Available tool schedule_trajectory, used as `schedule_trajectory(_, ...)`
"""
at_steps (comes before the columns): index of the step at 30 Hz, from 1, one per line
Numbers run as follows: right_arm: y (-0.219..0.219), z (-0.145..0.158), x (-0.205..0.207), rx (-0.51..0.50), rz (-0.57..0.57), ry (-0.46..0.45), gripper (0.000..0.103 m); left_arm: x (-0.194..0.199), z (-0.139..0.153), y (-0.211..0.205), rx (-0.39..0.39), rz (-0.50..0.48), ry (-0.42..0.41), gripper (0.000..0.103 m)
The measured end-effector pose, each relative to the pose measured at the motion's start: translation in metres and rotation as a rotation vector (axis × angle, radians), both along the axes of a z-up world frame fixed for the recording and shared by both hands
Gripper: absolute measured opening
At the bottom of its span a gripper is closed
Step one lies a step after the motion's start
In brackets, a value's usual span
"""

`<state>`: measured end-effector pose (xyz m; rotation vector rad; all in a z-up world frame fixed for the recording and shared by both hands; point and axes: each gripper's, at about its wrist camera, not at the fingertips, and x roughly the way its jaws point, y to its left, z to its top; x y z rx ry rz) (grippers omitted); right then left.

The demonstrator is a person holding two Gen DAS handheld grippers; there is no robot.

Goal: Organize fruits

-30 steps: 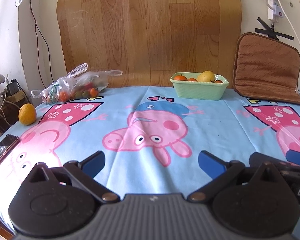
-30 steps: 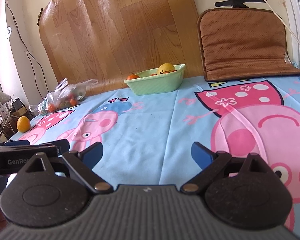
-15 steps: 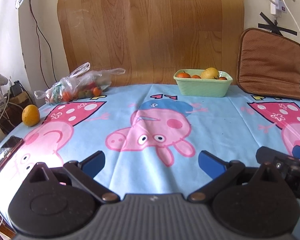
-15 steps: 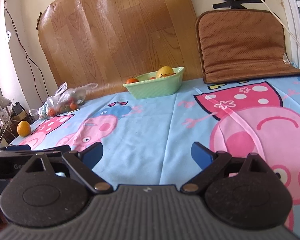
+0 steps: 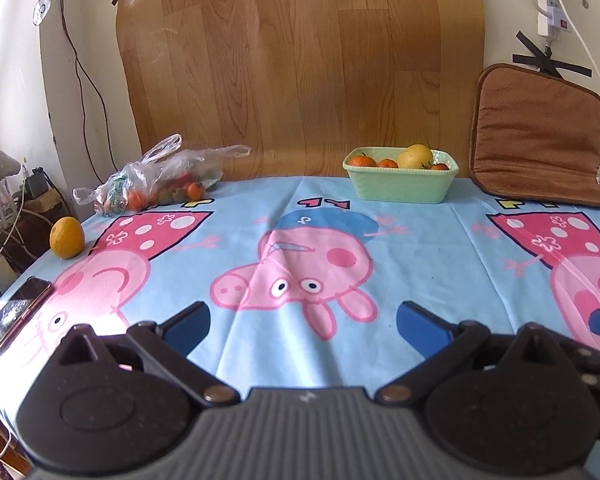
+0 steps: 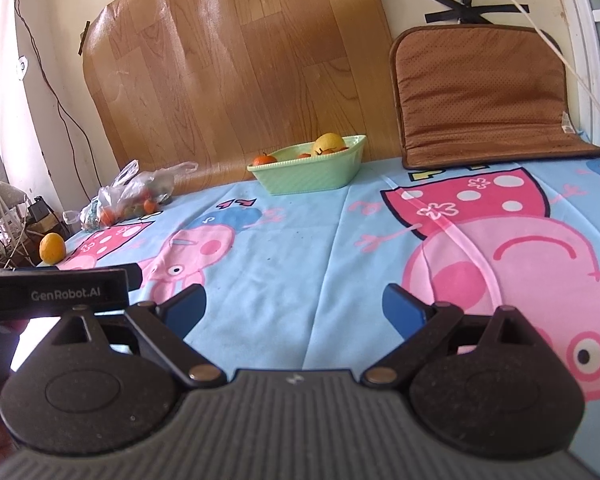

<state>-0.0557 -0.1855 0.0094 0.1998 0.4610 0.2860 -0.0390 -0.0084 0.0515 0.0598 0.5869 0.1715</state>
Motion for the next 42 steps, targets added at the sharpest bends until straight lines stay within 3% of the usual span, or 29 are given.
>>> schedule_trajectory(12, 0.008, 0.003, -0.003, -0.017, 0.015, -0.002, 0.097, -0.004, -0.001, 0.008, -0.043, -0.001, 0.024, 0.103)
schedule_trajectory(22, 0.008, 0.000, 0.000, -0.018, 0.009, 0.012, 0.097, -0.001, -0.005, 0.005, -0.034, -0.011, 0.046, 0.103)
schedule_trajectory(26, 0.009, -0.002, 0.000, -0.019, 0.012, 0.014, 0.097, -0.002, -0.004, 0.006, -0.022, -0.001, 0.040, 0.103)
schedule_trajectory(32, 0.008, -0.003, 0.000, -0.016, 0.009, 0.012, 0.097, -0.006, 0.001, 0.002, 0.057, 0.017, 0.000, 0.103)
schedule_trajectory(42, 0.008, -0.002, -0.001, -0.018, 0.004, 0.006, 0.097, -0.001, -0.002, 0.015, -0.067, -0.020, 0.034, 0.103)
